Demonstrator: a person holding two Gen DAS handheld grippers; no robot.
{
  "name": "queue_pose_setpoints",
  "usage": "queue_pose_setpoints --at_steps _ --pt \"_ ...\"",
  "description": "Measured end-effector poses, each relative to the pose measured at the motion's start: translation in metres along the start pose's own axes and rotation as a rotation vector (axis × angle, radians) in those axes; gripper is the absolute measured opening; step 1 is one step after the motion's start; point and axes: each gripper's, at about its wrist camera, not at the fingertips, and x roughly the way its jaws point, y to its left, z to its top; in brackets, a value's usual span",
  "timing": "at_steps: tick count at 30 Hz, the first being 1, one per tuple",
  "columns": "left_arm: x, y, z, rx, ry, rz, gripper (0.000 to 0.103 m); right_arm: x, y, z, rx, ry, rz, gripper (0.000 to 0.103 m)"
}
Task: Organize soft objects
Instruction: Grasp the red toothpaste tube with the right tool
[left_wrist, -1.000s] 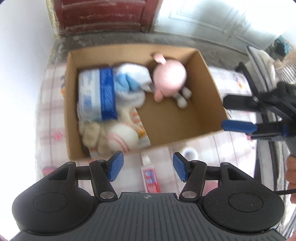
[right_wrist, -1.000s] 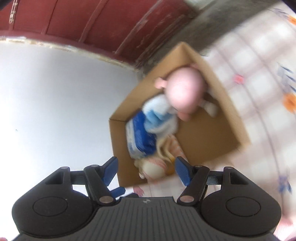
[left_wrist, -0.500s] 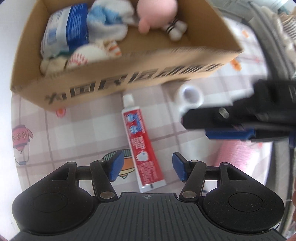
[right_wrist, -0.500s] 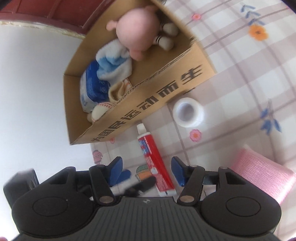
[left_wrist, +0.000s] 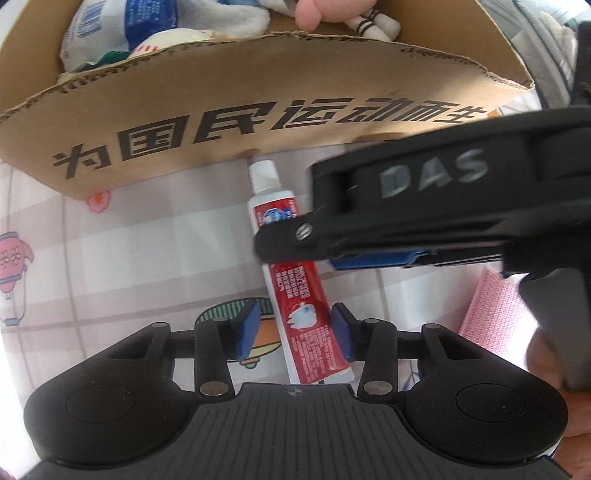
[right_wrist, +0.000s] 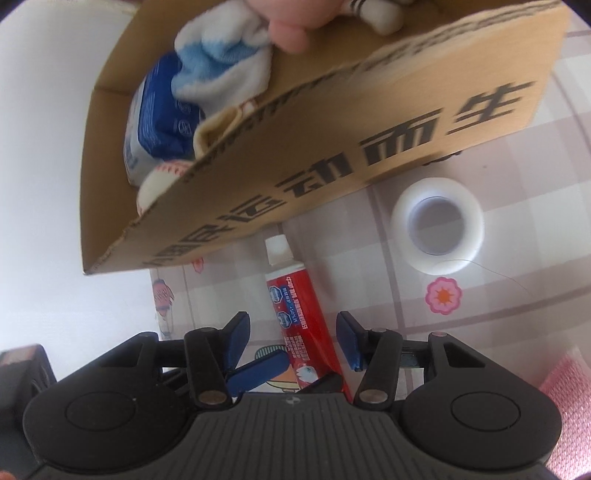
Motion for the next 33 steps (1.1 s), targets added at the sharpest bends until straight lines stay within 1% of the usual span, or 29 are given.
queue_pose_setpoints --at_steps 1,3,7,8,9,15,16,23,30,33 --pt "0.000 0.000 0.002 0.001 0.002 -0.009 0.036 0.003 0.001 0.001 -0.006 0.009 -0.004 0.051" --pt "0.002 0.002 0.003 -0.010 0.006 -0.031 0.036 0.009 0.003 0.002 -0.018 0.019 -0.020 0.047" --pt "0.003 0.007 0.006 -0.026 0.004 -0.044 0.035 0.009 0.008 0.003 -0.053 0.018 -0.029 0.044" --pt "0.003 0.009 0.006 -0.027 0.003 -0.046 0.035 0.009 0.009 0.004 -0.065 0.018 -0.038 0.040" --pt "0.002 0.009 0.005 -0.026 0.001 -0.046 0.035 0.010 0.010 0.004 -0.078 0.017 -0.052 0.034" --pt "-0.006 0.004 0.000 -0.003 -0.005 -0.049 0.034 0.002 0.005 0.002 -0.073 0.013 -0.048 0.032" --pt "-0.014 0.005 0.002 0.003 -0.009 -0.051 0.034 0.001 0.005 0.001 -0.073 0.010 -0.048 0.032" --pt "-0.037 -0.003 -0.004 0.042 -0.029 -0.058 0.034 -0.023 0.008 -0.006 -0.059 -0.001 -0.028 0.031" --pt "-0.070 -0.009 -0.008 0.067 -0.046 -0.064 0.033 -0.051 0.022 -0.014 -0.060 -0.009 -0.011 0.031" --pt "-0.090 -0.014 -0.009 0.071 -0.063 -0.069 0.033 -0.068 0.030 -0.016 -0.063 -0.014 0.000 0.031"
